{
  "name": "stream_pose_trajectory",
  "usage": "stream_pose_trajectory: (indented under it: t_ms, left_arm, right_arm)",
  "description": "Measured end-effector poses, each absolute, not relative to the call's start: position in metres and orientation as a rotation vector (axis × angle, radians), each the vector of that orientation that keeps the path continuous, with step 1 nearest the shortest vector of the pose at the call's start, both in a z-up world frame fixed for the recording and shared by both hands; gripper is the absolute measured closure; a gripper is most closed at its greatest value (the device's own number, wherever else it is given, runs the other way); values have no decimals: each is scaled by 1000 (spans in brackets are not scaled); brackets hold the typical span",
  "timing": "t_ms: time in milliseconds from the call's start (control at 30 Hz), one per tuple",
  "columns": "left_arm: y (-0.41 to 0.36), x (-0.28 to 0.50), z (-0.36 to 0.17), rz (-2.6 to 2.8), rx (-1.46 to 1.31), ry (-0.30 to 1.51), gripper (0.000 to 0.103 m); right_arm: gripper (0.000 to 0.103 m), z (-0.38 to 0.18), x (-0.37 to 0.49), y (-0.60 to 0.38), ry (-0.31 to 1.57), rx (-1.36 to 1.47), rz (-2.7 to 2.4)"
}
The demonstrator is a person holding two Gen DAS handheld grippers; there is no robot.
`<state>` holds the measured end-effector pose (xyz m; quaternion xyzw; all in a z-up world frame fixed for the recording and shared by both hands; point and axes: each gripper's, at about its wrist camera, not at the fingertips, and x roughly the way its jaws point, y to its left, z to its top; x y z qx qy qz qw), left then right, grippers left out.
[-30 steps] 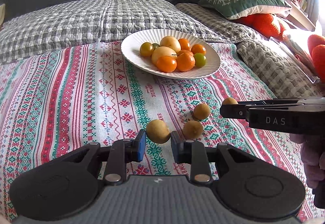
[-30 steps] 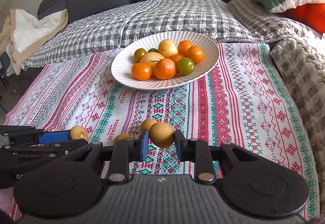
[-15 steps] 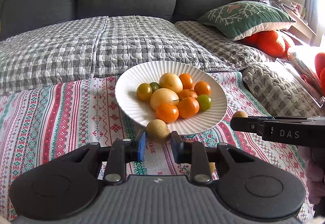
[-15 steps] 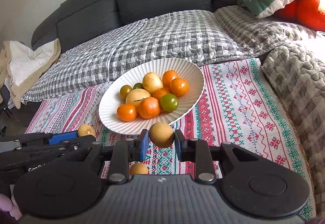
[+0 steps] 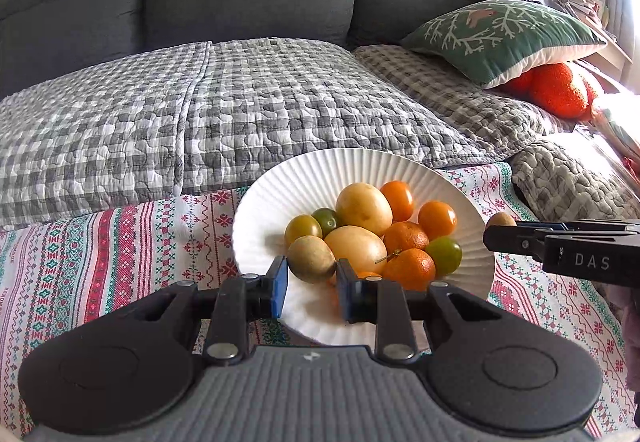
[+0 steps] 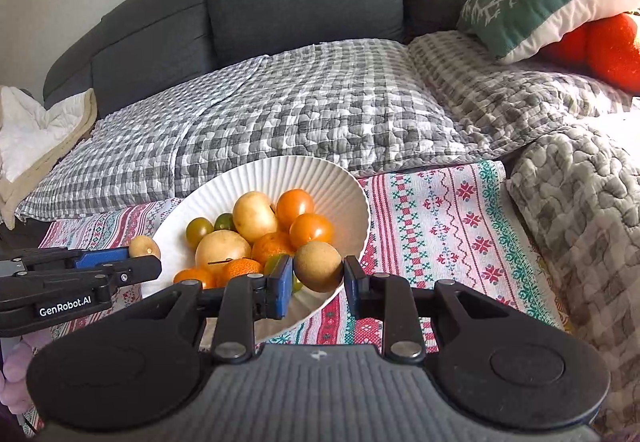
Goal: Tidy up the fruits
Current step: 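Carry both tan fruits into the white bowl and open both tools, then move back to the last tan fruits and grasp one with the left tool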
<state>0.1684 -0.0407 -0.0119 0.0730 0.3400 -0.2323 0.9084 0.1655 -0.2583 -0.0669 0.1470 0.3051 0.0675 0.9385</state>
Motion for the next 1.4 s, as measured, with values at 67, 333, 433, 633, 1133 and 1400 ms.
stream_pose_trajectory:
  t_ms: [67,333,433,633,1133,1400]
  left_arm:
    - [-44,174,-14,-479,159,707,82]
    - [-47,186,-21,-463,163,735,82]
    - [-46,188,-24,-455,150,749,82]
    - [-44,187,-25,-445,141,752,80]
    - [-35,160,1,-430,137,710,42]
    - [-25,128,8,-414,143,722,18]
  right_arm:
    - [79,-68,170,-259,626,286,133]
    - [78,-72,177,-262,644,263,133]
    - [78,-73,178,-261,649,259,135]
    - [75,-70,179,-258,657,248,137]
    - [40,-45,158,-252,640,240,126]
    - [28,-37,135,-247,663,252,107]
